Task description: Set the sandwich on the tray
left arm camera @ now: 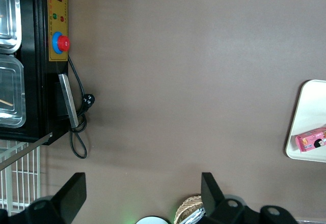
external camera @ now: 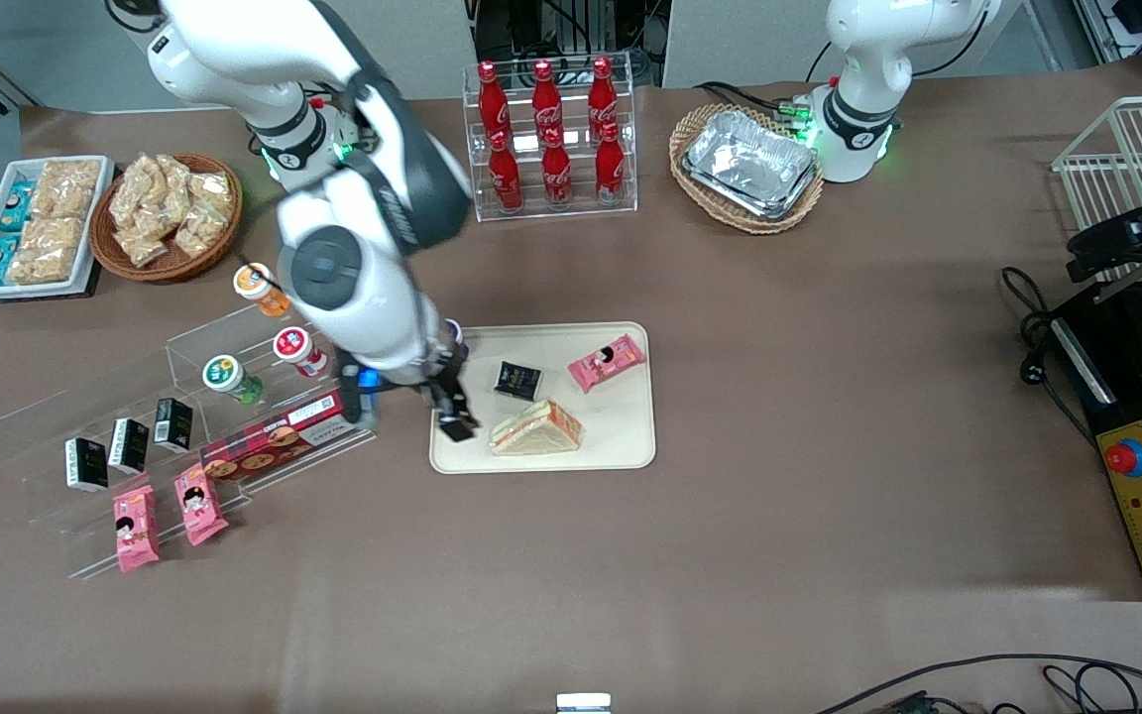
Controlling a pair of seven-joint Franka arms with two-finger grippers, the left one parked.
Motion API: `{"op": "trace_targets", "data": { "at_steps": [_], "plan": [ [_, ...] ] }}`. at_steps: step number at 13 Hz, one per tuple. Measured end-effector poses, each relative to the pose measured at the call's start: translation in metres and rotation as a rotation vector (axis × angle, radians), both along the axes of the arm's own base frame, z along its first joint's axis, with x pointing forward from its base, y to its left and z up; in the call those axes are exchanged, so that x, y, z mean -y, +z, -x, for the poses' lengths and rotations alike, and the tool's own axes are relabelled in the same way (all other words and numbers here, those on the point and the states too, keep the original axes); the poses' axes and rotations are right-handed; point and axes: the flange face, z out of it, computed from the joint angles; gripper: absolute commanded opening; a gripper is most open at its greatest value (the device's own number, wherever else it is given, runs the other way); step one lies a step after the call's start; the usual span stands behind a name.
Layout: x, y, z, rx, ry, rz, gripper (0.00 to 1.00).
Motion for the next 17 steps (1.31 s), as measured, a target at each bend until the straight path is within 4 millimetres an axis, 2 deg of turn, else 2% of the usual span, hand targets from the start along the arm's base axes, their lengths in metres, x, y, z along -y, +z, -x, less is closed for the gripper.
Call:
{"op": "trace_targets", "data": {
  "at_steps": [3, 5, 7, 11, 15, 17],
  "plan": [
    [0.071, 0.047, -0.008, 0.02, 0.209, 0.01, 1.0],
    [0.112, 0.065, -0.014, 0.06, 0.372, 0.042, 1.0],
    [0.154, 0.072, -0.021, 0.077, 0.544, 0.058, 1.0],
    [0.247, 0.074, -0.035, 0.09, 0.798, 0.057, 1.0],
    [0.295, 0.086, -0.035, 0.104, 1.172, 0.126, 1.0],
    [0.334, 0.091, -0.035, 0.106, 1.239, 0.139, 1.0]
  ]
}}
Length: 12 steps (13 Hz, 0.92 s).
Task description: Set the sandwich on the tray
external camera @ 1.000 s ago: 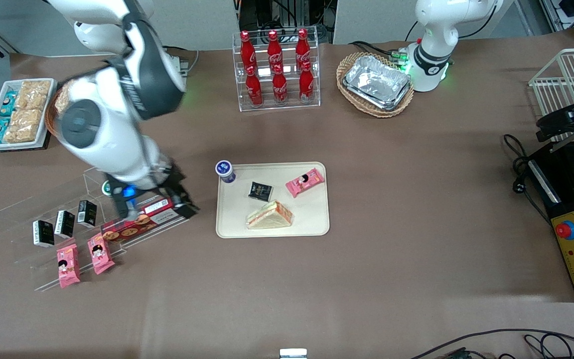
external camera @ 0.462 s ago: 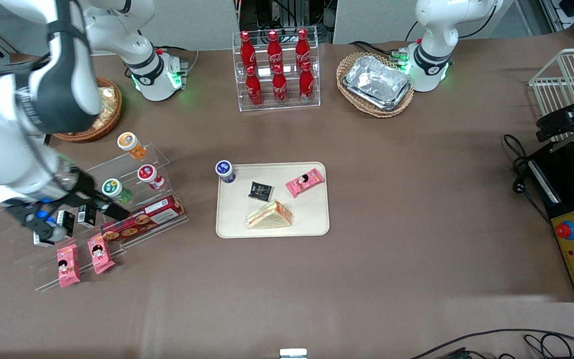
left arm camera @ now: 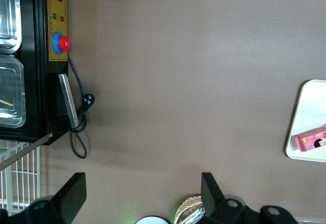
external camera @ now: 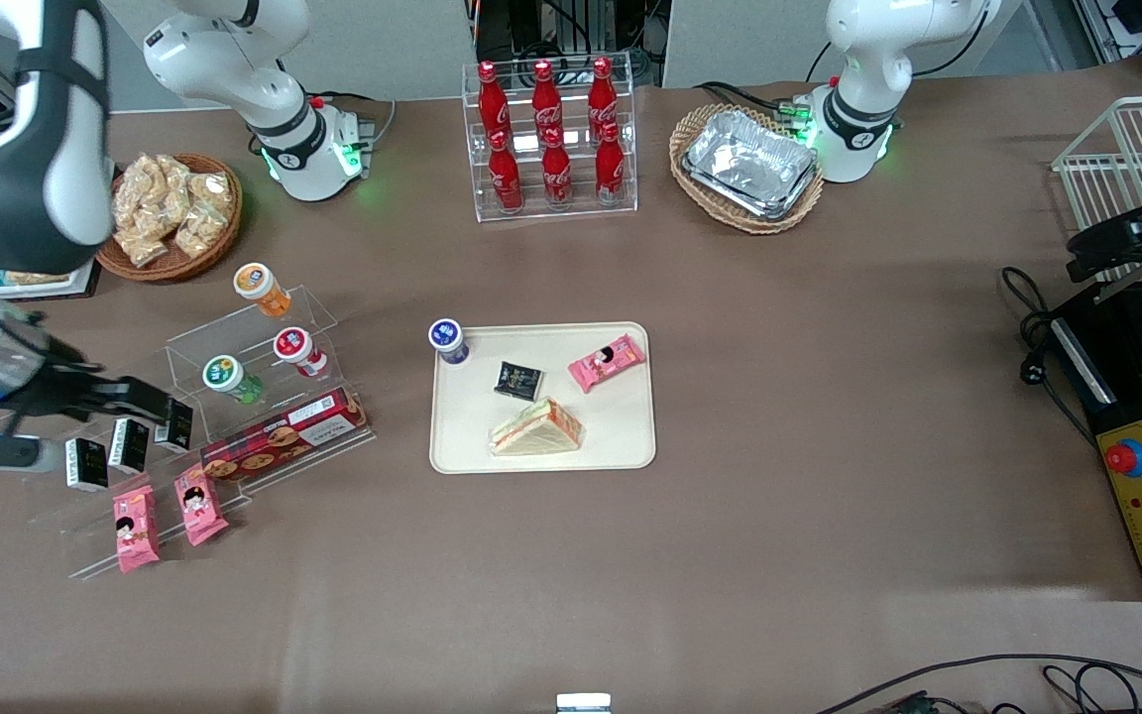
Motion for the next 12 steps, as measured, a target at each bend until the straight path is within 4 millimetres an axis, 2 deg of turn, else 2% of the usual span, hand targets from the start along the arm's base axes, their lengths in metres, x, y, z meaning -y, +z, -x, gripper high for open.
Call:
{"op": "trace_targets", "data": {
  "at_steps": [2, 3, 8, 12],
  "plan": [
    [0.041, 0.002, 0.002, 0.003, 0.012, -0.008, 1.0],
    [0.053, 0.002, 0.003, 0.005, 0.006, -0.014, 1.0],
    [0.054, 0.012, 0.004, 0.028, 0.01, -0.028, 1.0],
    [0.086, 0.018, 0.008, 0.032, 0.023, 0.019, 1.0]
  ]
}}
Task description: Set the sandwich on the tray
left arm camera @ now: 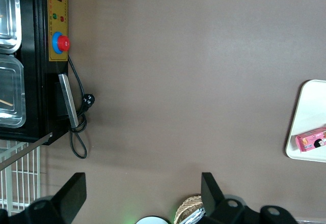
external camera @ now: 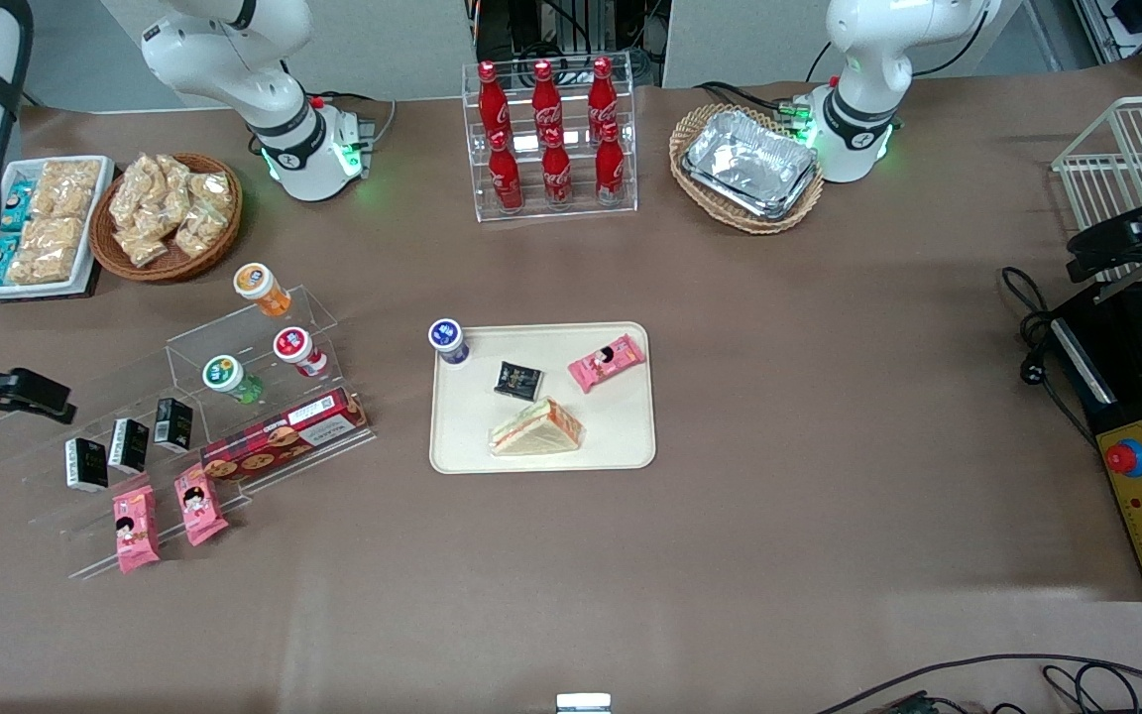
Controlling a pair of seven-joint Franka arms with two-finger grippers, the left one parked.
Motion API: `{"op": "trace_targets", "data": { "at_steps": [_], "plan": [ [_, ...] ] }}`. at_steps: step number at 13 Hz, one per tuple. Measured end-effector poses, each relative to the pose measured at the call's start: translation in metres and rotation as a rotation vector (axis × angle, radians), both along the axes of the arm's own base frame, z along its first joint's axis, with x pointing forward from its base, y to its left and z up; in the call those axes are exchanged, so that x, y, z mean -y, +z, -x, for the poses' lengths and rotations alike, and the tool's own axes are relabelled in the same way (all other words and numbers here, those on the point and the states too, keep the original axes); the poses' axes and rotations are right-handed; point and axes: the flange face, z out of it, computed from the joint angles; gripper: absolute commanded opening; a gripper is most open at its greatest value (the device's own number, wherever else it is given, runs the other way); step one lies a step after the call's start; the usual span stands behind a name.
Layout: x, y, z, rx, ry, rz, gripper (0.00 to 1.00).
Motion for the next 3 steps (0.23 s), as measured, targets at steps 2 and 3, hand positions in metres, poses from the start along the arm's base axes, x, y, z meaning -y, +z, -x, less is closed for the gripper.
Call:
{"op": "trace_targets", "data": {
  "at_steps": [2, 3],
  "plan": [
    [0.025, -0.003, 0.003, -0.005, 0.006, -0.005, 1.0],
    [0.035, -0.005, 0.004, -0.007, 0.001, -0.015, 1.0]
  ]
}}
